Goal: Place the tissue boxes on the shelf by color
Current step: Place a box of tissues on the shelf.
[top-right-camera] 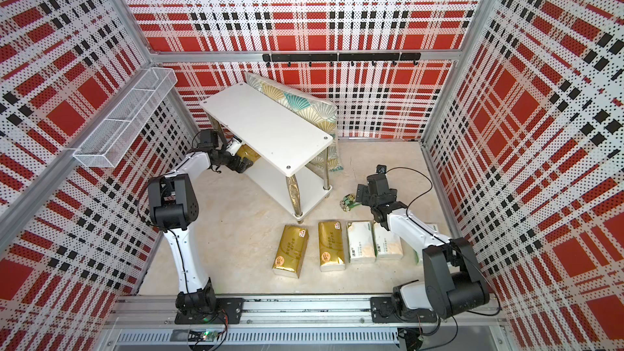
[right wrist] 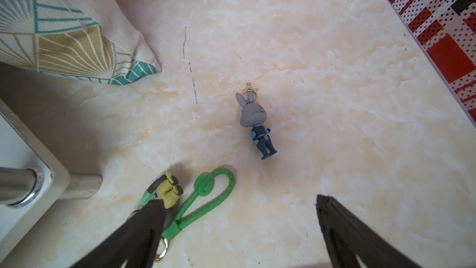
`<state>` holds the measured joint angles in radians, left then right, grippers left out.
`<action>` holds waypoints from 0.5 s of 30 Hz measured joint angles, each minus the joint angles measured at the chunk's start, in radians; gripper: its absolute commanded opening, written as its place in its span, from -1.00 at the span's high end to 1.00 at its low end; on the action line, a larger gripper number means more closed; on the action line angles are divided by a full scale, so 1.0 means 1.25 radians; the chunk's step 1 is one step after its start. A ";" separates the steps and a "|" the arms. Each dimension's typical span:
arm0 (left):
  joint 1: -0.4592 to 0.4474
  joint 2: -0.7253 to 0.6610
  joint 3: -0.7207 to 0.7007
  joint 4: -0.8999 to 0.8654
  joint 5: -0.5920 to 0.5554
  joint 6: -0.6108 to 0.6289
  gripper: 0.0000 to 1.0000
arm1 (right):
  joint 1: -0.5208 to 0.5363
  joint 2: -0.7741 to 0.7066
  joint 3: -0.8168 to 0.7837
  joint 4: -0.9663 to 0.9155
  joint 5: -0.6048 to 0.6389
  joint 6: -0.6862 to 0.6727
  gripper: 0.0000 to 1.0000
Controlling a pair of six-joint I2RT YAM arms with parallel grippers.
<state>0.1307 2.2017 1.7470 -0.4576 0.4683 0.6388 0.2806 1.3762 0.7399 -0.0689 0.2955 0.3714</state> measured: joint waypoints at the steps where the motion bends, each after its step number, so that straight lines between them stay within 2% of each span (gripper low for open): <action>1: 0.000 0.000 -0.005 0.000 -0.001 -0.004 -1.00 | 0.000 0.000 0.000 0.001 0.000 -0.001 -1.00; 15: 0.010 -0.061 -0.092 0.030 -0.019 -0.029 -0.98 | 0.000 -0.027 -0.003 0.012 -0.003 -0.011 -1.00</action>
<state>0.1432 2.1254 1.6314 -0.4202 0.4442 0.6029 0.2806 1.3426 0.7357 -0.0544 0.2916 0.3580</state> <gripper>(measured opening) 0.991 0.999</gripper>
